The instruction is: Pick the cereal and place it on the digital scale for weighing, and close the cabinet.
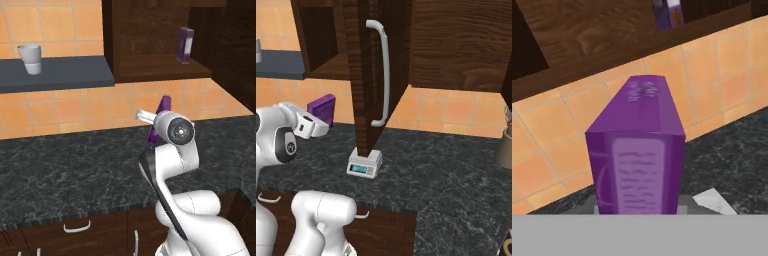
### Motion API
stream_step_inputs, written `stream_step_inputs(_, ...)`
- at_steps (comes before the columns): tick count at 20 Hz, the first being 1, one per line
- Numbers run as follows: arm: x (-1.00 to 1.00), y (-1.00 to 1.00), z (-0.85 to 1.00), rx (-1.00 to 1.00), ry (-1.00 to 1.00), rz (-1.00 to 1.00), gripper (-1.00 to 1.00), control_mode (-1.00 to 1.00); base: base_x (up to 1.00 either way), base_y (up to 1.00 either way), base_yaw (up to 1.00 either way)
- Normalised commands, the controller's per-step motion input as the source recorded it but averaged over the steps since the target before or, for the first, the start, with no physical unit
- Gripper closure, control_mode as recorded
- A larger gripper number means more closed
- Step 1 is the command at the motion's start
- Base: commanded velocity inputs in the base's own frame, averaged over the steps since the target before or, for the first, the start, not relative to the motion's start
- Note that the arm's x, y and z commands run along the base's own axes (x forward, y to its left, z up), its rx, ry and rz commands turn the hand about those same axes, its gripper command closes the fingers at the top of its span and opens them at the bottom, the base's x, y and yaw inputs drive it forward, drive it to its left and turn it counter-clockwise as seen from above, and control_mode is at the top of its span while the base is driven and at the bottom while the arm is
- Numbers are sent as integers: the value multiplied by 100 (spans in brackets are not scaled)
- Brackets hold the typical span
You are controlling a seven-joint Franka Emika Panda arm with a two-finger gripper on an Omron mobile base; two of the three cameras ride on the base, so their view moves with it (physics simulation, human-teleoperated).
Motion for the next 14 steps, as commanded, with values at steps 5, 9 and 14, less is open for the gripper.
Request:
stream_step_inputs(5, 33, 0, -39, 0, 2, 2, 100, -100, 0, 0, 0)
stream_step_inputs(9, 25, 0, -33, -7, 12, -6, 100, -100, 0, 0, 0)
stream_step_inputs(14, 32, 21, -19, -25, 3, -23, 100, -100, 0, 0, 0)
